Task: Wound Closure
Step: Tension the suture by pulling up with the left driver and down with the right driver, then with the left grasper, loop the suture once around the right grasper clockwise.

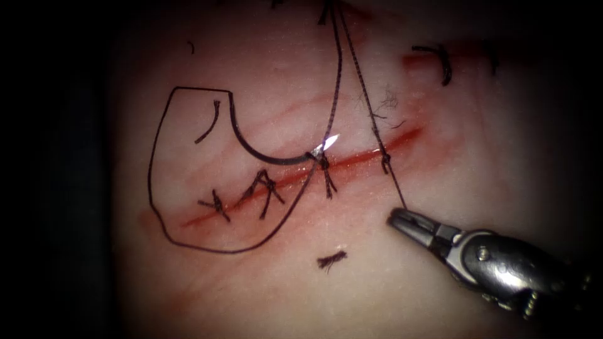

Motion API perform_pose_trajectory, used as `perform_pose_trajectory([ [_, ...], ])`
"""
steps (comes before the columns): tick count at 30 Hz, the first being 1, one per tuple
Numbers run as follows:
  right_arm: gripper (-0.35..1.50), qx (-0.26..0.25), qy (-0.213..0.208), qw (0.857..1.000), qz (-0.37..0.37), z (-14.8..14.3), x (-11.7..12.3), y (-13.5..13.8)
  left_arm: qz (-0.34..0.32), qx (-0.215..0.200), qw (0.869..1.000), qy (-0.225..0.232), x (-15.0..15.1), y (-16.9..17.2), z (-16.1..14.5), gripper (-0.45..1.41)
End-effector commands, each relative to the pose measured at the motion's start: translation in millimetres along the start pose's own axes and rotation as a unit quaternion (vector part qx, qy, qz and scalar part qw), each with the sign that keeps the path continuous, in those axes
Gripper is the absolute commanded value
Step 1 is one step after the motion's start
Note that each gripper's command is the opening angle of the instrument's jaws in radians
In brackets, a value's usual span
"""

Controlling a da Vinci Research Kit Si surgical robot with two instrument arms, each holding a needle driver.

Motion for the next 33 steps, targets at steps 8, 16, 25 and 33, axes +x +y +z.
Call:
perform_pose_trajectory([
  [8,-0.35,0.021,-0.042,0.999,0.002,0.7,-2.8,-1.0,-0.001,0.021,1.000,-0.015,-1.4,-2.3,0.9,-0.35],
  [16,-0.35,0.038,-0.070,0.997,0.006,0.4,-4.1,-1.5,-0.002,0.029,0.999,-0.026,-2.9,-3.5,1.3,-0.35],
  [25,-0.35,0.038,-0.070,0.997,0.013,0.4,-4.3,-1.9,-0.005,0.037,0.999,-0.031,-3.5,-3.9,1.3,-0.35],
  [33,0.86,0.007,-0.024,0.999,0.037,1.0,-3.3,-1.6,-0.018,0.009,0.998,0.057,-1.3,-2.3,0.1,-0.35],
])
